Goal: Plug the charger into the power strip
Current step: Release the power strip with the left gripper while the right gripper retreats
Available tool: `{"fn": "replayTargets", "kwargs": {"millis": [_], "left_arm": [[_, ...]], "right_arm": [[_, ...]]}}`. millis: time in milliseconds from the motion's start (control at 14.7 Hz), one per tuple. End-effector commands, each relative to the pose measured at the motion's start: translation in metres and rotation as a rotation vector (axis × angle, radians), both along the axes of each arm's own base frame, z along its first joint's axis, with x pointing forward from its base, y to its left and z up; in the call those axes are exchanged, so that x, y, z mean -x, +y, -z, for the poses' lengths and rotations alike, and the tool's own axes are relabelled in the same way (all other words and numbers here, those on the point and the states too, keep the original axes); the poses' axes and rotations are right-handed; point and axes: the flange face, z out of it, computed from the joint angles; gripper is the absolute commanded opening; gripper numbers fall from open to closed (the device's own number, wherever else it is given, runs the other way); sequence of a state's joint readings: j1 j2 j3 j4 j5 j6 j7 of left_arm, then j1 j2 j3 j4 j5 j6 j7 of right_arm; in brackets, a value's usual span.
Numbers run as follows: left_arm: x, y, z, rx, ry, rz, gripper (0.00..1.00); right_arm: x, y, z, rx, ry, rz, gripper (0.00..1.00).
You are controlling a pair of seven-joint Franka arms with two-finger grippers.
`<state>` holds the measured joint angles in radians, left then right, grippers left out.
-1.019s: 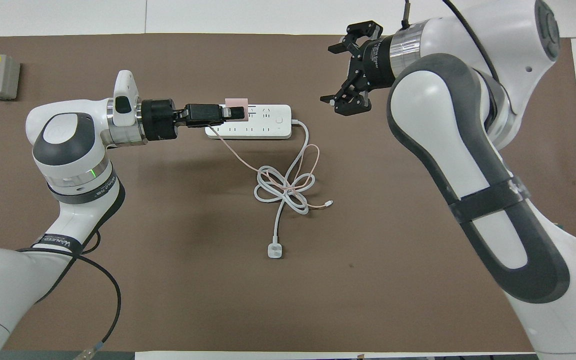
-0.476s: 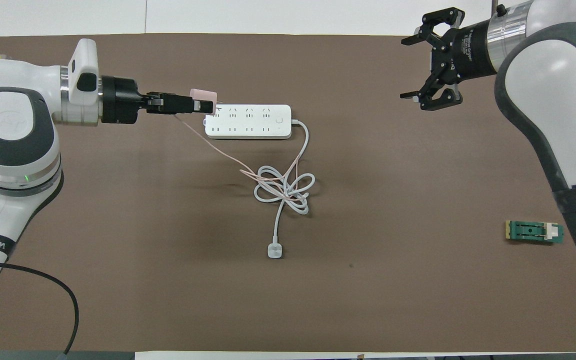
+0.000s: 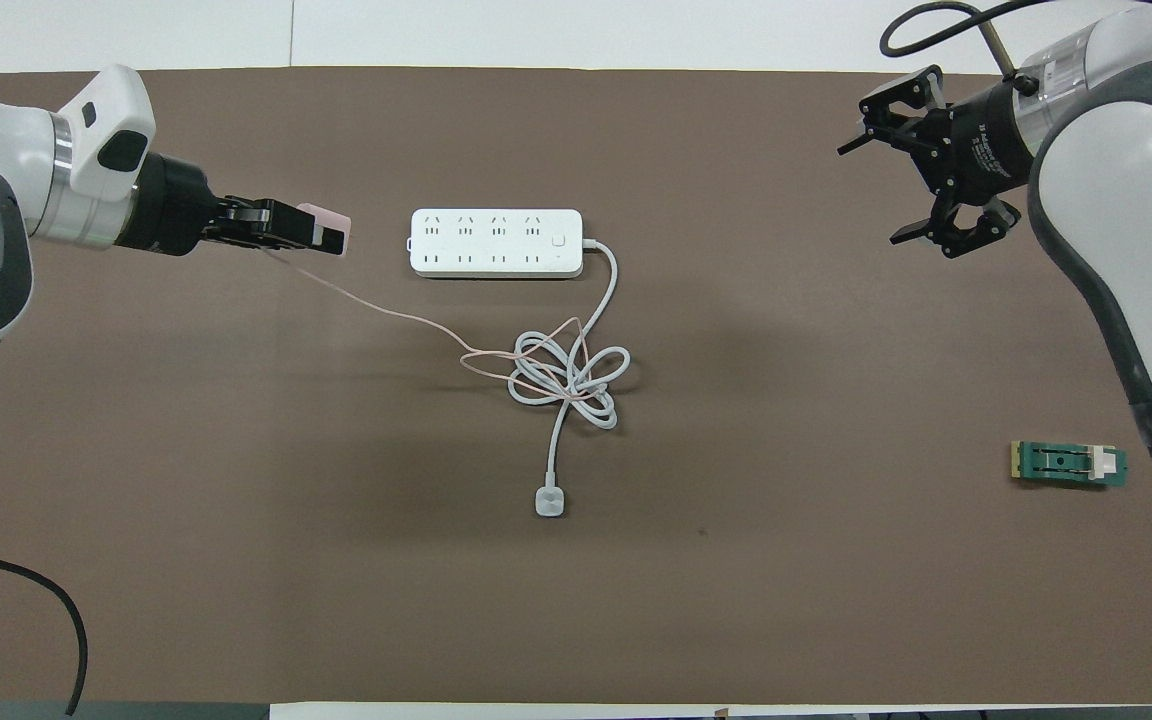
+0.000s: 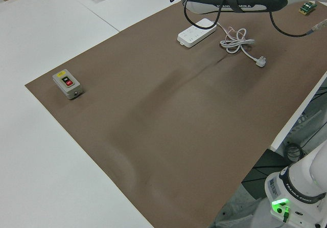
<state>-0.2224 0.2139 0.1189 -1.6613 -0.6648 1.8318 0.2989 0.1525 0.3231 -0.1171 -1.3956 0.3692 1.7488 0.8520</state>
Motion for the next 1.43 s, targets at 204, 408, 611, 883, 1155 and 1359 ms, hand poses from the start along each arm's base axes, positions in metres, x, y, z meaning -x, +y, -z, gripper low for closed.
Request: {"fn": "replayTargets", "kwargs": {"millis": [204, 408, 611, 883, 1155, 1359], "left_arm": [[0.016, 0.004, -0.027, -0.269, 0.138, -0.109, 0.00], [0.018, 0.007, -0.038, -0.331, 0.103, -0.102, 0.00], [0.009, 0.005, -0.051, -0.331, 0.090, -0.169, 0.00], [0.007, -0.010, -0.054, -0.442, 0.049, -0.258, 0.00], [0.011, -0.024, -0.042, -0.545, 0.095, -0.303, 0.00], [0.017, -0.036, -0.045, -0.555, 0.096, -0.306, 0.00]], "right_arm": [[0.031, -0.027, -0.031, 0.139, -0.039, -0.347, 1.00], [0.056, -0.044, -0.052, 0.192, -0.049, -0.608, 1.00], [0.077, -0.060, -0.070, 0.215, -0.075, -0.753, 1.00], [0.097, -0.081, -0.088, 0.215, -0.073, -0.923, 1.00], [0.128, -0.088, -0.109, 0.241, -0.045, -0.950, 1.00], [0.138, -0.094, -0.113, 0.242, -0.048, -0.946, 1.00]]}}
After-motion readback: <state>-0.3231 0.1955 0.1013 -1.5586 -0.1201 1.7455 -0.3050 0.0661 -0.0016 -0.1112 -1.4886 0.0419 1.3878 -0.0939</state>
